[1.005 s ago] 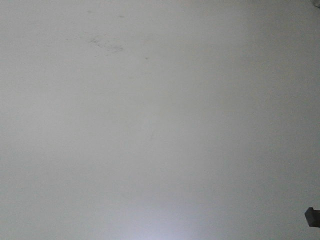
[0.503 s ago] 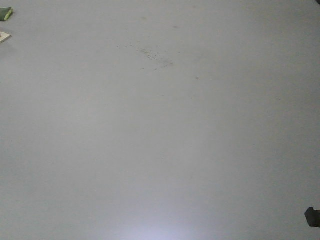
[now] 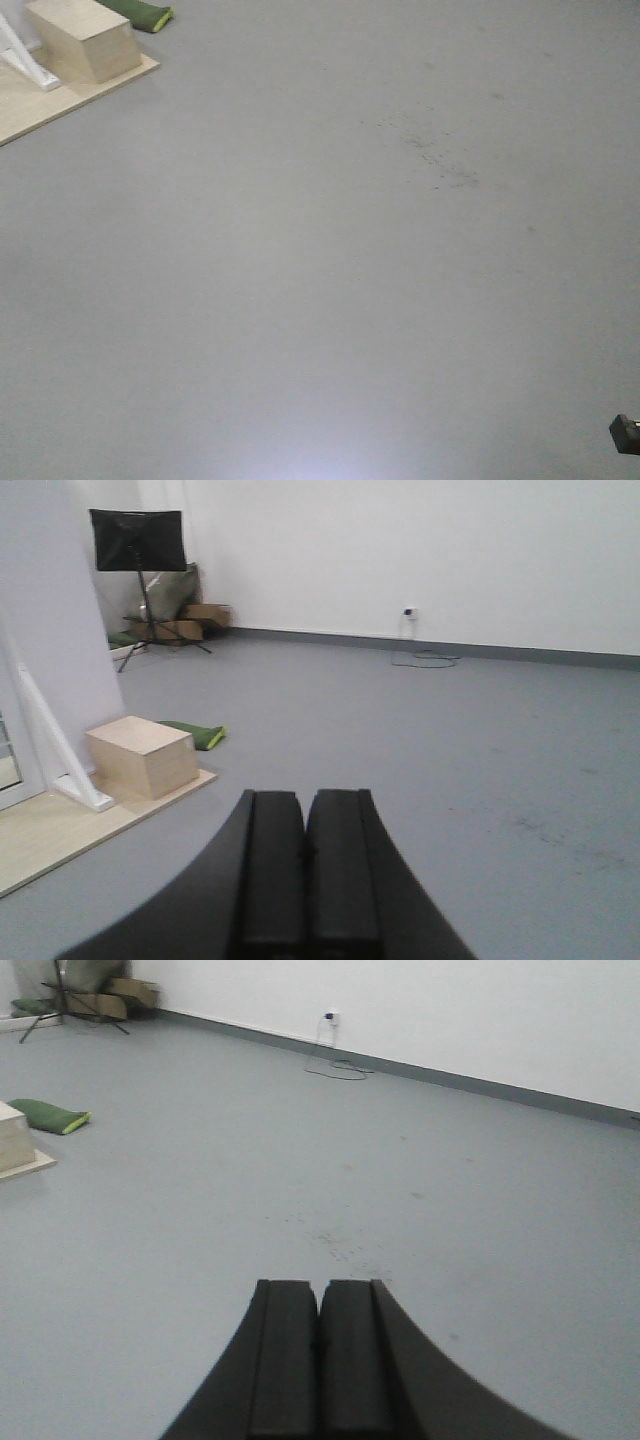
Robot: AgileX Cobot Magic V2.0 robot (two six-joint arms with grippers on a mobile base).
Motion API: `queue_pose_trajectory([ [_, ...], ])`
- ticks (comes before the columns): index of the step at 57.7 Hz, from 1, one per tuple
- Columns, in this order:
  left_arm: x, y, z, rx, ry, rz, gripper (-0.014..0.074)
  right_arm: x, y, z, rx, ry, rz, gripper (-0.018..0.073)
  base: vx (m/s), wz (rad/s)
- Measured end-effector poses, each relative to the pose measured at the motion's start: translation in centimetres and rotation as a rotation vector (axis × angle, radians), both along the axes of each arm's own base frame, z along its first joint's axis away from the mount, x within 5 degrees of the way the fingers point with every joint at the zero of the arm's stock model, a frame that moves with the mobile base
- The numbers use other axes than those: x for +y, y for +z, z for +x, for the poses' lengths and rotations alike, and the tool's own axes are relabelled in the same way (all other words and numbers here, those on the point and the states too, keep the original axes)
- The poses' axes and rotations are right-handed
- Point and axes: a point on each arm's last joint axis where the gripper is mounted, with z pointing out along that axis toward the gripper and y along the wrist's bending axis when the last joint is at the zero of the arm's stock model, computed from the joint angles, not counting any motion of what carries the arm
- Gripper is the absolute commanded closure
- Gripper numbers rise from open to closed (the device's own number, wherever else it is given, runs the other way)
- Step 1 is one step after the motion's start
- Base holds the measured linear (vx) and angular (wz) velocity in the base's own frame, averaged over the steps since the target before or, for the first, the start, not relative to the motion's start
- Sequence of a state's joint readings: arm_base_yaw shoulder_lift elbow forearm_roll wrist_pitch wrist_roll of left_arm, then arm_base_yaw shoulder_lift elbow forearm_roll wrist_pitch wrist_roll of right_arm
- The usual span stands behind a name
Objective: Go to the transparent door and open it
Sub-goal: 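Drive the base forward across the grey floor toward the wooden platform, then drive up to the glass sliding door and stop facing it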
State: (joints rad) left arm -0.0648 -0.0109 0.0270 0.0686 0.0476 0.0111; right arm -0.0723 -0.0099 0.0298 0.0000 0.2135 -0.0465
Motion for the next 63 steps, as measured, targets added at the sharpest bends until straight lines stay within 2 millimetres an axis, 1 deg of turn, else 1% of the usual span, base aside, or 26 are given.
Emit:
queue_pose_trajectory([
  [33, 0.0, 0.0, 0.0, 0.0, 0.0, 0.0, 0.0602, 0.0, 0.0, 0.0, 0.0, 0.0, 0.0, 0.0567, 0.53, 0.6],
  [63, 0.0, 0.0, 0.0, 0.0, 0.0, 0.0, 0.0602, 0.0, 0.0, 0.0, 0.0, 0.0, 0.0, 0.0567, 0.54, 0.43],
])
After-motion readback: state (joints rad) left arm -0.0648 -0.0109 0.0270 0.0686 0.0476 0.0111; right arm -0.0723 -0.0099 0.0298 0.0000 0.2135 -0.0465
